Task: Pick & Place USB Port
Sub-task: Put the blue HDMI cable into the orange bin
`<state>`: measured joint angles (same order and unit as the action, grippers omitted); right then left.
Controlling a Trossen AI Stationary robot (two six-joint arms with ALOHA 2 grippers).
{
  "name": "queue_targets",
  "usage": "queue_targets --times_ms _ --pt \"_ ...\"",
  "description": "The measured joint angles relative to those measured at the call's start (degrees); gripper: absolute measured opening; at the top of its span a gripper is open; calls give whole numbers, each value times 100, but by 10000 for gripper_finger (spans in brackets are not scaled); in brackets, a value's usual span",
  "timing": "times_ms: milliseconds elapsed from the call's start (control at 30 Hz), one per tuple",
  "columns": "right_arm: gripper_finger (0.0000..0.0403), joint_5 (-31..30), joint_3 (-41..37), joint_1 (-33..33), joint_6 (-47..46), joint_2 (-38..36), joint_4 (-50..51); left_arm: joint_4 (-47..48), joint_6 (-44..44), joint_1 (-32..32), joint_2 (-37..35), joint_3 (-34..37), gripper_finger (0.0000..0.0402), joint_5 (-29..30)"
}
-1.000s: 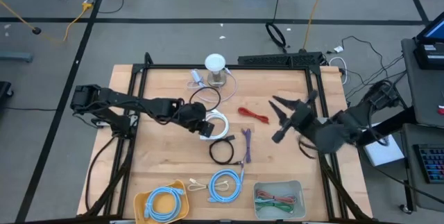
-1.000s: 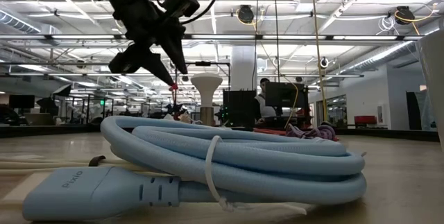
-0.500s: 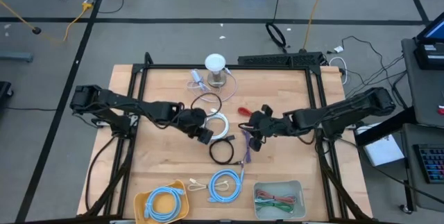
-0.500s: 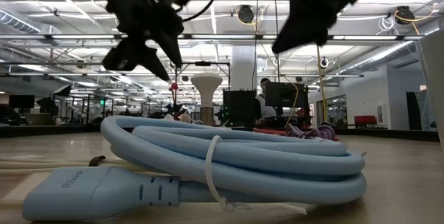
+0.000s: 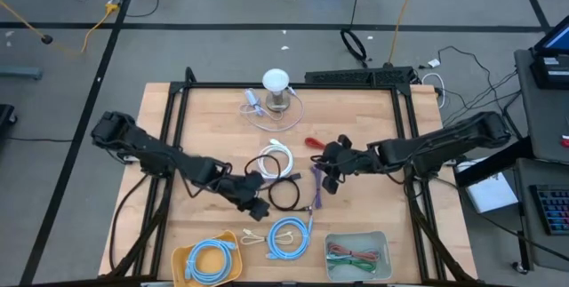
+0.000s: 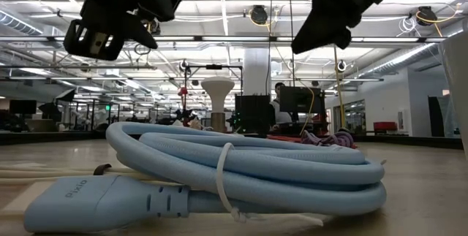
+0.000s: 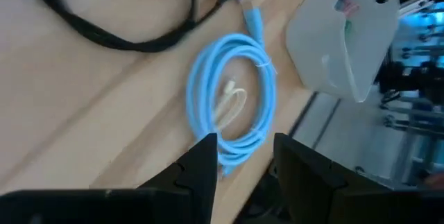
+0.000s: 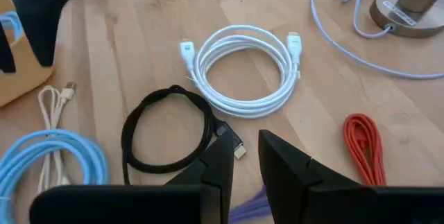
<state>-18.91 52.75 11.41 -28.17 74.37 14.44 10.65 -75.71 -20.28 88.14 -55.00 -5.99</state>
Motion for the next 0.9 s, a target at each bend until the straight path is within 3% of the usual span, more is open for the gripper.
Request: queue_targets --times_ms 233,333,400,567,900 --pt "59 122 0 122 -71 -257 29 -874 -203 -245 908 -4 143 -414" --pt "59 120 0 193 -117 -320 37 -813 -216 -350 1133 -4 143 -241" --pt "59 117 0 250 -143 -339 39 -632 -225 -425 1143 0 143 -3" --pt "59 113 0 388 -261 -339 45 -304 -171 -395 1139 -2 143 -94" --pt "59 -85 0 597 -408 -337 40 -788 13 -239 1135 -4 143 -147"
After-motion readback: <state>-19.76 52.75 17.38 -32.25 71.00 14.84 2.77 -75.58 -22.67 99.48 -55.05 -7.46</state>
